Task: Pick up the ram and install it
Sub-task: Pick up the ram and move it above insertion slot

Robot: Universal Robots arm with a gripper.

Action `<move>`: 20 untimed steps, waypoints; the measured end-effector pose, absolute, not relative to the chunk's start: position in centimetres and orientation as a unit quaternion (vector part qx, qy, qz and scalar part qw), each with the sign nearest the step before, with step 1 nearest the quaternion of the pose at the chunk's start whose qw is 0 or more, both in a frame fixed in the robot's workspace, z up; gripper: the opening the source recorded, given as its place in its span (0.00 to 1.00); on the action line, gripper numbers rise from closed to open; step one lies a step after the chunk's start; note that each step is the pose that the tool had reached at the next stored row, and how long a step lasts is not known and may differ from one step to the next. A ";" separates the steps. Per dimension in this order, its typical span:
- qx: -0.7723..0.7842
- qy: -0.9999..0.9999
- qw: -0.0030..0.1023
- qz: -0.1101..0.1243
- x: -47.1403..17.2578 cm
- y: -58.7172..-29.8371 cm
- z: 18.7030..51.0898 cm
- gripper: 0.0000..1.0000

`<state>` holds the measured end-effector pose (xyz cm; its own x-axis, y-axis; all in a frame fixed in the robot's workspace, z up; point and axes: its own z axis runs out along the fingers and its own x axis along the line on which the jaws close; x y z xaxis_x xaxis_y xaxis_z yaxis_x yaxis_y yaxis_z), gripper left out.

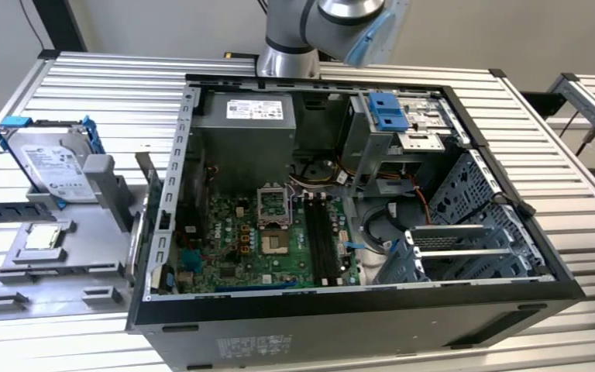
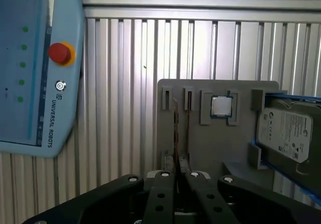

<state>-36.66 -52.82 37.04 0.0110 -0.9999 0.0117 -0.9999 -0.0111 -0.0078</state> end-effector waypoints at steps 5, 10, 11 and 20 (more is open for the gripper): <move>0.711 -0.703 0.001 0.007 -36.7 -52.8 39.3 0.00; 0.711 -0.703 0.001 0.007 -36.7 -52.8 40.6 0.00; 0.711 -0.703 0.001 0.007 -36.7 -52.8 40.6 0.00; 0.712 -0.702 0.002 0.006 -34.6 -52.8 40.7 0.00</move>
<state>-34.55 -52.82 40.66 0.0139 -0.9998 0.0122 -0.9999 -0.0140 -0.0056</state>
